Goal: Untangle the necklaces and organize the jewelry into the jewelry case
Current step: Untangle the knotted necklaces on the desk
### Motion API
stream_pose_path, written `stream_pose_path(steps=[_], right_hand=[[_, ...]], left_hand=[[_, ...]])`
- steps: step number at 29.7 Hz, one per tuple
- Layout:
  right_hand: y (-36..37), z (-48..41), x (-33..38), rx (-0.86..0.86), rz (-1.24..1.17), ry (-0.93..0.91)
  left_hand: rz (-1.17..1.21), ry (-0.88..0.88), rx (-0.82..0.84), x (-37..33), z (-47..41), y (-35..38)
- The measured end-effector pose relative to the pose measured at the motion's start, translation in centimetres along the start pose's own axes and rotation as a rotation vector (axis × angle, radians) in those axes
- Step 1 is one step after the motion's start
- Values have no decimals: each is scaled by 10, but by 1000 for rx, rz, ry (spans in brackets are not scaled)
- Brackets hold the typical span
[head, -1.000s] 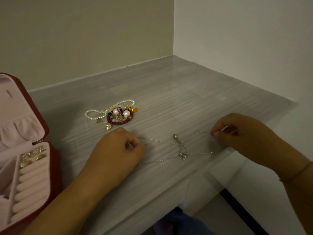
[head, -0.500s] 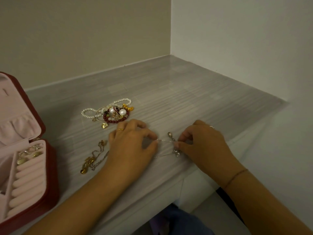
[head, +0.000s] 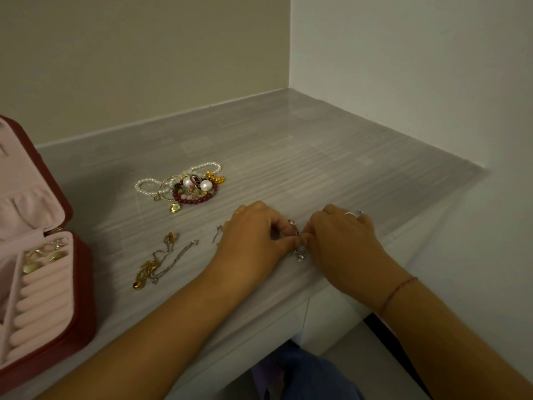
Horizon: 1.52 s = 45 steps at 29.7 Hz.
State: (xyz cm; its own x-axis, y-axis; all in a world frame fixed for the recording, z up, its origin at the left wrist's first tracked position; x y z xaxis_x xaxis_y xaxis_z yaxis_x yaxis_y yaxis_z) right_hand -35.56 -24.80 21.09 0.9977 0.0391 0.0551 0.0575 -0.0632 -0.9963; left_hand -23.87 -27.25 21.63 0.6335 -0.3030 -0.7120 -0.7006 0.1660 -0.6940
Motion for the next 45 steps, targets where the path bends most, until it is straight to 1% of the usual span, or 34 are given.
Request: stream_pose_path(steps=[1,3,5,9,11,12,16,19,23,26,28,29,31,35,37,40,42,45], right_hand=[[-2,0,-4,10,-89,-18],[-9,-2,-12,60,-355,-47],[-13,-2,-20,92,-527,-56],[-12,-1,-26,101,-623,-65],[-12,-3,-28,81,-696,-50],[-13,-3,-28,68,-766,-41],[-12,0,-25,38,-1026,-35],[-11,-1,-18,56,-1298,-55],[-6,-3,-3,221,-1653,-122],[-1,-2,6,313,-1791,-134],[2,-3,6,303,-1813,-75],[2,-4,4,283,-1782,-50],[0,-6,0,227,-1640,-37],[-9,-8,-4,155,-1394,-72],[-10,-9,-11,102,-1305,-47],[-12,-10,-23,65,-1249,-14],[-12,-9,-28,81,-1240,-9],[-14,-7,-32,125,-1261,-12]], left_hand=[[-1,-2,-2,-1,1,1],[3,0,-4,-2,1,2],[10,-2,-5,-3,1,3],[-71,15,-21,-3,0,8],[-36,15,11,-1,0,10],[49,1,25,2,0,8],[557,-154,45,8,0,-7],[828,-240,98,11,-4,-11],[1049,-308,267,12,-5,-9],[1181,-369,349,13,-5,-8],[1271,-399,358,15,-7,-11],[1315,-413,357,17,-7,-12],[1376,-429,342,19,-8,-13],[1449,-433,268,23,-11,-18],[1488,-426,237,26,-14,-24],[1498,-400,216,30,-18,-33],[1494,-378,188,34,-21,-39],[1525,-357,91,40,-24,-51]])
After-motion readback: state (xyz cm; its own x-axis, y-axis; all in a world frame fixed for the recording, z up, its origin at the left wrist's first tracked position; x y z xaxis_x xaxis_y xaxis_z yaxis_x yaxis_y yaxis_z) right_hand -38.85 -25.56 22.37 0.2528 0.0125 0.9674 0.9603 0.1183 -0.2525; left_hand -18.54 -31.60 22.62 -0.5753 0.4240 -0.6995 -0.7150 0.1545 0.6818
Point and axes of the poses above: each hand's wrist, its own z-axis away from the middle knuckle, its own y-axis out of the palm, x = y × z, the point moved 5 cm from there along -z, towards the middle knuckle, and after that the axes turned 7 degrees about z, right-handed, at the moved point
